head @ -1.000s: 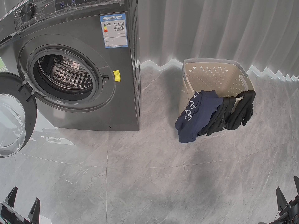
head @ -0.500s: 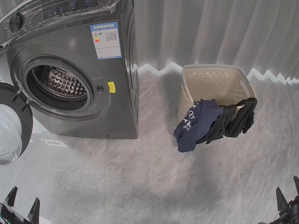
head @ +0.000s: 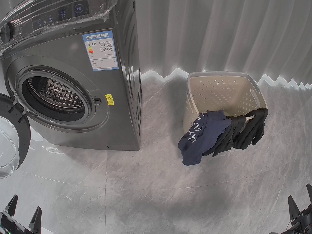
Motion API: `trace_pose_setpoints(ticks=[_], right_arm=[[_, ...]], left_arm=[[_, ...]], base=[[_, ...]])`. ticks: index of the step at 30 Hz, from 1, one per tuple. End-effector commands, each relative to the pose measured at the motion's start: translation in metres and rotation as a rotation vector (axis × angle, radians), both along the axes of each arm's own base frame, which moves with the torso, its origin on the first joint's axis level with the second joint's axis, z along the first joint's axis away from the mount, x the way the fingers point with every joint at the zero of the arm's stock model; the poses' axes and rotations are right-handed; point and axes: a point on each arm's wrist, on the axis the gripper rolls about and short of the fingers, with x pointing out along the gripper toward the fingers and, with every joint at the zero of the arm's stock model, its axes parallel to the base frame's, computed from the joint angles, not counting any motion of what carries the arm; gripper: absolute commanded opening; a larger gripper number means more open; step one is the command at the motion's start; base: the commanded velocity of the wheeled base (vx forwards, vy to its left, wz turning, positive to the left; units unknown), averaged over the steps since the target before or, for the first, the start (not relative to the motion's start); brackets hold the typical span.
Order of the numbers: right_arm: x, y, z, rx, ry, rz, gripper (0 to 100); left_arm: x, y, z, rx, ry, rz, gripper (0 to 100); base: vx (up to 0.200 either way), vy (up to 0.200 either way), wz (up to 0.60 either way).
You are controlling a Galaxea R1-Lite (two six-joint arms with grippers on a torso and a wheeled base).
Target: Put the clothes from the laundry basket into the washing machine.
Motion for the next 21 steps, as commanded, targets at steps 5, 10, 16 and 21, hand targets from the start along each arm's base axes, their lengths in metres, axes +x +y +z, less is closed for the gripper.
trace_pose_setpoints(ticks=[5, 10, 16, 21], right_arm=[[0.0002, 0.0, -0.0052, -0.001, 0.003, 0.0, 100], [0.0002, 0.0, -0.0052, -0.001, 0.003, 0.0, 100], [0.0002, 0.0, -0.0054, -0.001, 0.004, 0.0, 100], [0.0002, 0.0, -0.0052, -0.001, 0.003, 0.0, 100]], left_arm=[[0.0004, 0.0, -0.0047, -0.001, 0.006, 0.001, 100], [0.0004, 0.0, -0.0047, -0.001, 0.006, 0.001, 100], [0.0004, 0.0, -0.0047, -0.001, 0.006, 0.001, 100], [0.0004, 0.0, -0.0047, 0.003, 0.006, 0.001, 100]], base=[[0.0, -0.2, 0.0], [0.0, -0.2, 0.0], [0.0, -0.1, 0.0], [0.0, 0.0, 0.0]])
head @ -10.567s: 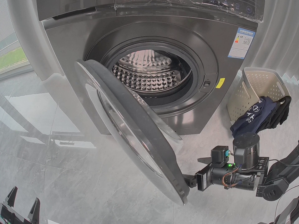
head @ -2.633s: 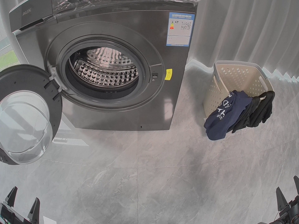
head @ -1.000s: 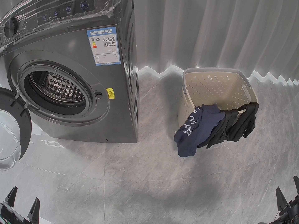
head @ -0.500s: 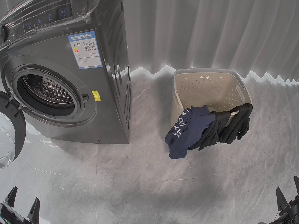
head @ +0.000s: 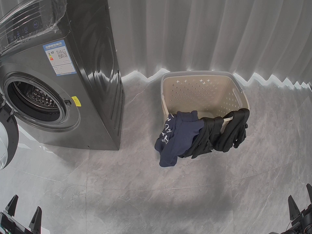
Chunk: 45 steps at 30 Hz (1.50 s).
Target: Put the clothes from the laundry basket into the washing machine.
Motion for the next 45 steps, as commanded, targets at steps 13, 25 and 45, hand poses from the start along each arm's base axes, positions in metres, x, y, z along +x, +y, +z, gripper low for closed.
trace_pose_setpoints(ticks=[13, 25, 45], right_arm=[[0.0002, 0.0, -0.0052, 0.0, 0.002, 0.0, 100], [0.0002, 0.0, -0.0052, 0.0, 0.002, 0.0, 100], [0.0002, 0.0, -0.0052, 0.0, 0.002, 0.0, 100]], left_arm=[[0.0004, 0.0, -0.0047, -0.004, 0.006, 0.0, 100], [0.0004, 0.0, -0.0047, -0.001, 0.006, 0.0, 100], [0.0004, 0.0, -0.0047, -0.004, 0.006, 0.0, 100]], base=[[0.123, 0.0, 0.0], [0.0, -0.15, 0.0], [0.0, -0.15, 0.0]])
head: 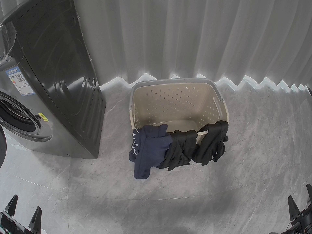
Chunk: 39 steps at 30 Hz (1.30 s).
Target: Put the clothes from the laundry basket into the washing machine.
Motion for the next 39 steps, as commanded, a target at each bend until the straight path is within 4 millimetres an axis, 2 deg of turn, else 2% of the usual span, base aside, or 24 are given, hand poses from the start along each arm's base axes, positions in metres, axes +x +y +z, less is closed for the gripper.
trace_pose_setpoints(ticks=[1, 10, 16, 39], right_arm=[[0.0001, 0.0, -0.0053, 0.0, 0.001, 0.0, 100], [0.0001, 0.0, -0.0053, 0.0, 0.001, 0.0, 100], [0.0001, 0.0, -0.0053, 0.0, 0.001, 0.0, 100], [0.0001, 0.0, -0.0054, 0.0, 0.003, -0.006, 100]], left_arm=[[0.0004, 0.0, -0.0047, -0.001, 0.006, 0.0, 100], [0.0004, 0.0, -0.0047, 0.001, 0.006, 0.0, 100], [0.0004, 0.0, -0.0047, -0.001, 0.006, 0.0, 100], [0.0004, 0.0, -0.0047, 0.001, 0.006, 0.0, 100]], base=[[0.0, 0.0, 0.0], [0.0, 0.0, 0.0], [0.2, 0.0, 0.0], [0.0, -0.026, 0.0]])
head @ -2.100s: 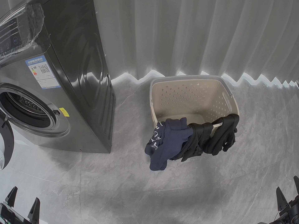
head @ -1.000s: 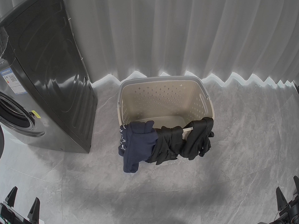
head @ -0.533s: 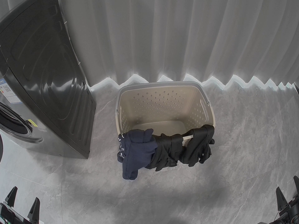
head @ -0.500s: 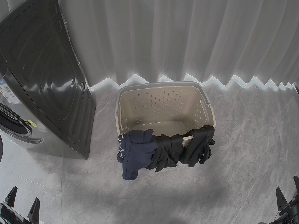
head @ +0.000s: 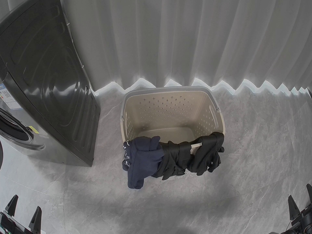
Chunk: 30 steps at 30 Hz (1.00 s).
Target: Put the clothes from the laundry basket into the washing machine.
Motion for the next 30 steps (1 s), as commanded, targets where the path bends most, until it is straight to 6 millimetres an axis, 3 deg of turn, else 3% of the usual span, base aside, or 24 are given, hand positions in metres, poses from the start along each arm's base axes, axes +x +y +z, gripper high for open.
trace_pose_setpoints(ticks=[1, 7, 13, 26, 28, 30], right_arm=[[0.0, 0.0, -0.005, -0.001, 0.001, 0.001, 100], [0.0, 0.0, -0.005, -0.004, 0.003, 0.004, 100], [0.0, 0.0, -0.005, 0.001, -0.001, 0.001, 100], [0.0, 0.0, -0.005, 0.009, -0.004, -0.007, 100], [-0.001, 0.0, -0.001, 0.007, -0.027, -0.004, 100], [-0.009, 0.0, 0.027, 0.012, -0.146, -0.004, 100]], left_arm=[[0.0, 0.0, -0.005, 0.0, 0.006, 0.001, 100], [0.0, 0.0, -0.005, 0.0, 0.006, 0.001, 100], [0.0, 0.0, -0.005, 0.0, 0.006, 0.001, 100], [0.0, 0.0, -0.005, 0.0, 0.006, 0.001, 100], [0.0, 0.0, -0.005, 0.002, 0.006, 0.001, 100], [0.0, 0.0, -0.005, 0.002, 0.006, 0.001, 100]], base=[[0.0, 0.0, 0.0], [0.0, 0.0, 0.0], [0.0, -0.2, 0.0], [0.0, 0.0, 0.0], [0.0, 0.0, 0.0], [0.0, 0.0, 0.0]])
